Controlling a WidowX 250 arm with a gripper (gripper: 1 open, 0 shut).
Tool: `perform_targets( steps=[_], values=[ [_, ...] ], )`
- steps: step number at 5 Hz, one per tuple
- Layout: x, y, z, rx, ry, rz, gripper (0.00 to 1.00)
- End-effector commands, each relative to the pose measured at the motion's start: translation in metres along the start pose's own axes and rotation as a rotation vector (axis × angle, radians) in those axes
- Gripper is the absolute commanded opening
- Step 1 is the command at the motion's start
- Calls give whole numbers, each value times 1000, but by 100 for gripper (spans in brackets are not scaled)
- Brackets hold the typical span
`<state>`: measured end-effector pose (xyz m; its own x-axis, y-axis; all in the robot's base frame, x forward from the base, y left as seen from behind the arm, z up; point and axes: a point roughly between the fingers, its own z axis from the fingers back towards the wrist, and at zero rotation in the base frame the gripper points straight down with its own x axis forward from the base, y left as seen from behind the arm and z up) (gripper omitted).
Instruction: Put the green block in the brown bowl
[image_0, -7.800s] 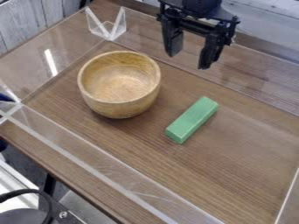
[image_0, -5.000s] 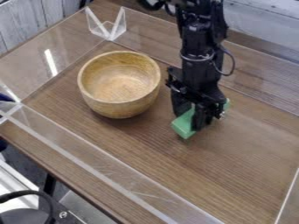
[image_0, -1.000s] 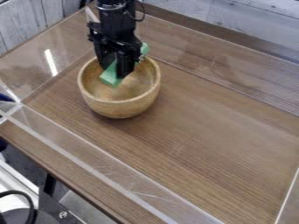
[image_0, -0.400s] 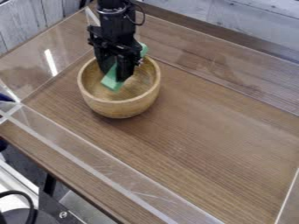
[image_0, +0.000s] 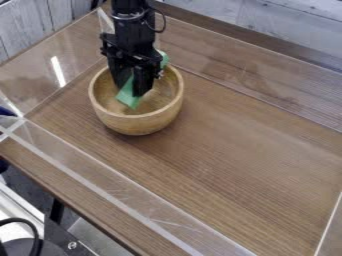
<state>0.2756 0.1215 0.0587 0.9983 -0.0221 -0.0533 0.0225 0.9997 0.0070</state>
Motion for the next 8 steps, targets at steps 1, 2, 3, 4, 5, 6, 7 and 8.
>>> perform_targets(
  steps=[1, 2, 3, 4, 5, 6, 7, 8],
  values=[
    [5, 3, 8, 11, -31, 7, 0],
    [5, 1, 17, 7, -39, 9, 100],
    [5, -1, 27, 4, -51, 11, 100],
    [6, -3, 38, 3, -64, 12, 100],
    [6, -7, 52, 2, -86, 12, 100],
    [8, -11, 67, 0, -111, 9, 100],
    [8, -13, 66, 0, -110, 9, 100],
    [9, -13, 61, 0, -103, 11, 100]
  ],
)
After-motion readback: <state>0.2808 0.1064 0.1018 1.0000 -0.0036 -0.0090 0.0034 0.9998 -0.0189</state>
